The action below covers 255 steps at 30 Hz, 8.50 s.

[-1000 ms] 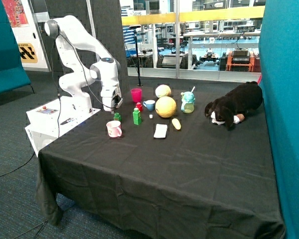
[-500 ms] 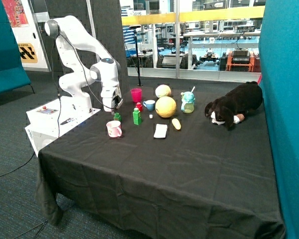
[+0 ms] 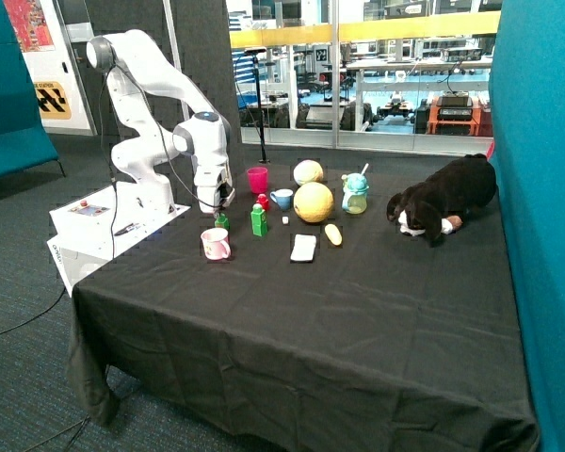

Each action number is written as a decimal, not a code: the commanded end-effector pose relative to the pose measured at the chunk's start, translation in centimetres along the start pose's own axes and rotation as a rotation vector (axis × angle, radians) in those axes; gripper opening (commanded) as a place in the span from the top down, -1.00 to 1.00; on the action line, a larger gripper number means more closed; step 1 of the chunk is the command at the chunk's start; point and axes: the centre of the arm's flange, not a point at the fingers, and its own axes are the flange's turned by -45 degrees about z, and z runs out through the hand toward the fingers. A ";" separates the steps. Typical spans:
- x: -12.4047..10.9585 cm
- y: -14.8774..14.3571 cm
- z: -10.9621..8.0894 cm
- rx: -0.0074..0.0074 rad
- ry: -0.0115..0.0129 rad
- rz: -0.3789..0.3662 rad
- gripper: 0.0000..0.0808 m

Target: Stack green blocks

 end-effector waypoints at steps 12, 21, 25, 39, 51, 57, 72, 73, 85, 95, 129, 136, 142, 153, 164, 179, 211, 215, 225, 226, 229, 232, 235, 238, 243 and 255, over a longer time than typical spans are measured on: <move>0.3 -0.6 0.3 0.0044 -0.0030 -0.008 0.01; -0.1 -0.7 0.3 0.0044 -0.0030 -0.006 0.00; -0.3 -0.6 0.3 0.0044 -0.0030 -0.004 0.00; -1.0 -0.1 0.4 0.0044 -0.0030 0.006 0.01; -0.7 0.1 0.7 0.0044 -0.0030 -0.001 0.02; 0.0 0.4 0.6 0.0044 -0.0030 0.002 0.03; 0.1 0.3 1.2 0.0044 -0.0030 -0.002 0.05; 0.1 0.2 1.2 0.0044 -0.0030 -0.002 0.05; 0.1 0.0 1.3 0.0044 -0.0030 -0.001 0.43; -0.1 0.2 1.2 0.0044 -0.0030 0.005 0.96; 0.4 0.2 0.4 0.0044 -0.0030 0.005 1.00; 1.0 0.1 -0.2 0.0044 -0.0030 -0.006 1.00; 1.4 0.0 -0.7 0.0044 -0.0030 0.005 1.00; 3.0 -0.1 -3.2 0.0044 -0.0030 0.004 1.00; 4.9 -0.6 -5.5 0.0044 -0.0029 -0.014 1.00; 7.1 -0.9 -7.9 0.0044 -0.0029 -0.015 1.00; 9.7 0.2 -9.1 0.0044 -0.0029 -0.012 1.00; 10.3 0.3 -9.5 0.0044 -0.0029 -0.016 1.00; 10.9 0.2 -9.7 0.0044 -0.0029 -0.021 1.00; 10.9 0.2 -9.6 0.0044 -0.0029 -0.029 1.00; 10.8 0.4 -9.3 0.0044 -0.0029 -0.021 1.00; 10.7 0.6 -9.0 0.0044 -0.0029 -0.018 1.00; 10.6 0.9 -8.7 0.0044 -0.0030 -0.010 1.00; 10.6 1.1 -8.5 0.0044 -0.0029 -0.011 1.00; 10.7 1.3 -8.3 0.0044 -0.0029 -0.011 1.00; 11.4 1.2 -7.7 0.0044 -0.0029 -0.027 1.00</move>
